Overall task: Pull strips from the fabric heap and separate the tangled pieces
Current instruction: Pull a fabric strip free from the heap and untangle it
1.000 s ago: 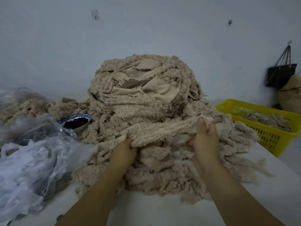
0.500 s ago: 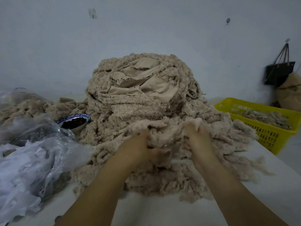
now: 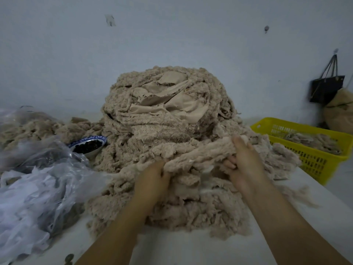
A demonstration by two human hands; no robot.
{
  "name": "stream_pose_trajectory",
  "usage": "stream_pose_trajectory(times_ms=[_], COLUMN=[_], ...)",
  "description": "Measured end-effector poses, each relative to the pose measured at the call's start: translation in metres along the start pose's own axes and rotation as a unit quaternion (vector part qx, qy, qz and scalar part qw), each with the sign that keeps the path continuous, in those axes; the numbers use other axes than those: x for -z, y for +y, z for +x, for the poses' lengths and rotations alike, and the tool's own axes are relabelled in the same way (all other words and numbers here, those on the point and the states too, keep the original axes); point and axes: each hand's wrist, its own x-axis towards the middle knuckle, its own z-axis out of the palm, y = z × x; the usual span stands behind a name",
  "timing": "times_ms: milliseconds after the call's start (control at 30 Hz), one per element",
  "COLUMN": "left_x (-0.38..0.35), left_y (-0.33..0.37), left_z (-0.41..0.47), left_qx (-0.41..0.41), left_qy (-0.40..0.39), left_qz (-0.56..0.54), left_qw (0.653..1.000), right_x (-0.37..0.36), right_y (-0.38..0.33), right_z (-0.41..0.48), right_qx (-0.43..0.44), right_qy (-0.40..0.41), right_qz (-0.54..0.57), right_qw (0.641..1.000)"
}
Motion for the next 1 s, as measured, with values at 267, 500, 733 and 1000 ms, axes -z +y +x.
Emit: stream_pose_trajectory(times_ms=[267, 500, 733, 1000], left_x=[0.014, 0.022, 0.026, 0.016], left_y=[-0.06, -0.038, 0.062, 0.057], left_z=[0.009, 0.013, -0.002, 0.003], left_qx=[0.089, 0.093, -0.131, -0.102], left_qy=[-0.002, -0.172, -0.08, 0.017], left_qz=[0.008, -0.005, -0.034, -0.171], left_qw=[0.996, 0.981, 0.988, 0.98], right_x=[0.024, 0.018, -0.021, -0.022], right_y=[-0.008, -0.007, -0.002, -0.014], right_z=[0.018, 0.024, 0.001, -0.005], right_qx=[-0.048, -0.049, -0.106, -0.114], right_qy=[0.117, 0.081, -0.095, -0.081], right_qz=[0.098, 0.088, -0.011, 0.033], right_qw=[0.987, 0.992, 0.99, 0.99])
